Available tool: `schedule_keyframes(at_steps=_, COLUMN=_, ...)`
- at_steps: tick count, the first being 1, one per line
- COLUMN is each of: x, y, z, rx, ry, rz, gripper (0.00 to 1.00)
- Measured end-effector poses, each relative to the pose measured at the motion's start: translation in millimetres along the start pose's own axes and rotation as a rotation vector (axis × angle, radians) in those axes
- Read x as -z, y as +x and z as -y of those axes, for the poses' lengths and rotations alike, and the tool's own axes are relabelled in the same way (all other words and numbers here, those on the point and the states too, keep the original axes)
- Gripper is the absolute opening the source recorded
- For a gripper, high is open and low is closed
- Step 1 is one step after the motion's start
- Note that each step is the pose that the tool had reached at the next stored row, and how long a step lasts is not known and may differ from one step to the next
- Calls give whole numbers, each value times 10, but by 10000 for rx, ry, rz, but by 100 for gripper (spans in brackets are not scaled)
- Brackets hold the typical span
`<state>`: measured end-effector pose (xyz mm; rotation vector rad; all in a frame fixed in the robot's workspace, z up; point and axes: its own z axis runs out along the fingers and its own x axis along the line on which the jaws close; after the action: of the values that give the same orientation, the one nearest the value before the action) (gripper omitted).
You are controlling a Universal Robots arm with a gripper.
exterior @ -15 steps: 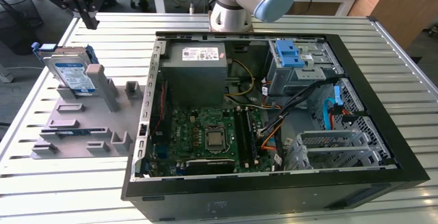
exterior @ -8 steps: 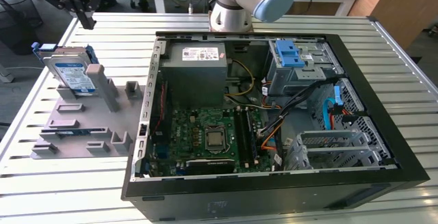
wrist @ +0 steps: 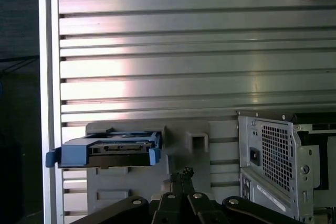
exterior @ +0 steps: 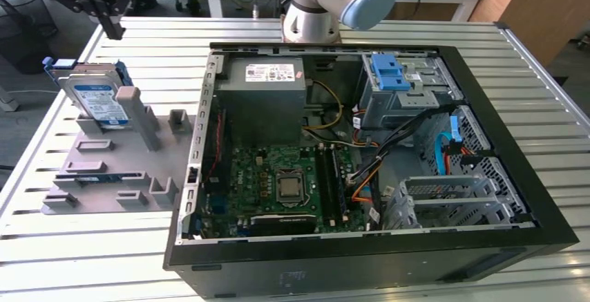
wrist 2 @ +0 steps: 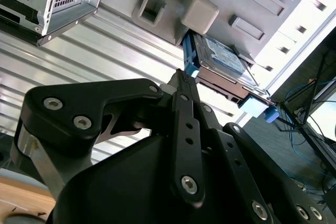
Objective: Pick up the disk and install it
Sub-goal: 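Reach for the disk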
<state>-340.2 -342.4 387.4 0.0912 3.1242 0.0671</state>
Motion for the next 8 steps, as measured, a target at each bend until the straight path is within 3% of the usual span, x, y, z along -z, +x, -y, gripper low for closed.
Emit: schedule_keyframes(at_steps=8, x=0, y=72, z=4, rx=0, ry=0, rz=0, gripper=11)
